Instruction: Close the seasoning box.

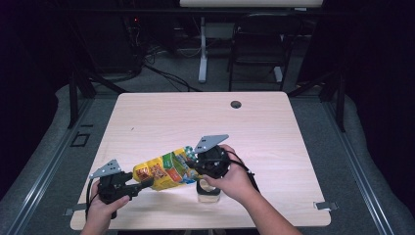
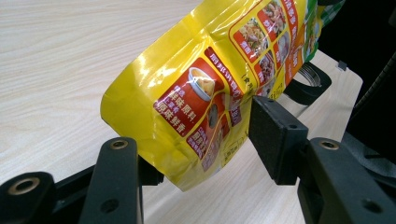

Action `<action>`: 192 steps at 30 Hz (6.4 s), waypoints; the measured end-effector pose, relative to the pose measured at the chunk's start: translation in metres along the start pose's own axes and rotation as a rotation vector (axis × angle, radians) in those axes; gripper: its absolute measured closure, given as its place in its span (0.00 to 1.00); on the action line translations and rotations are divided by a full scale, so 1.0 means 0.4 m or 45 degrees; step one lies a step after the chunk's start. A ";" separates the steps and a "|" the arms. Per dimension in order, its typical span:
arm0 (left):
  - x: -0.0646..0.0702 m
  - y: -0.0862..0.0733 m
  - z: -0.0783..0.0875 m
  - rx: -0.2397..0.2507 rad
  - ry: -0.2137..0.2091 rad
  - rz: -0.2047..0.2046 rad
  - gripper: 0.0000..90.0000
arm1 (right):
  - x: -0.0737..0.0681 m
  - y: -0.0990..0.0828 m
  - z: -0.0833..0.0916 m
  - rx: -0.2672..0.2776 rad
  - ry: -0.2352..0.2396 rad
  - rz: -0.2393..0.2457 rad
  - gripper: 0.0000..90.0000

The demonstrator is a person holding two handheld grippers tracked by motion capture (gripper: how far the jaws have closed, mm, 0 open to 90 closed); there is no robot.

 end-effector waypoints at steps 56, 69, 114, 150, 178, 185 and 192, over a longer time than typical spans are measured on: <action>0.047 0.055 0.045 0.052 -0.026 -0.095 0.59 | 0.008 -0.037 0.075 0.138 0.010 -0.089 0.91; 0.069 0.086 0.055 0.076 -0.029 -0.104 0.62 | 0.004 -0.060 0.086 0.224 0.042 -0.096 0.98; 0.144 0.176 0.054 -0.009 0.019 -0.194 0.69 | 0.043 -0.110 0.109 0.264 0.032 -0.194 0.95; 0.154 0.199 0.058 -0.010 0.038 -0.251 0.86 | 0.052 -0.134 0.114 0.262 0.050 -0.211 0.92; 0.157 0.201 0.059 -0.021 0.038 -0.282 0.91 | 0.061 -0.138 0.125 0.273 0.065 -0.229 0.94; 0.155 0.202 0.058 -0.022 0.044 -0.286 0.92 | 0.058 -0.139 0.127 0.267 0.064 -0.212 0.98; 0.158 0.206 0.057 -0.023 0.047 -0.292 0.92 | 0.058 -0.140 0.127 0.266 0.051 -0.197 0.99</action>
Point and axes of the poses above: each handheld gripper's, and its own axes: z roughly backward along the jaws, y roughly out of its top, x roughly to its right, the point moved 10 cm from there along -z, roughly forward along the jaws
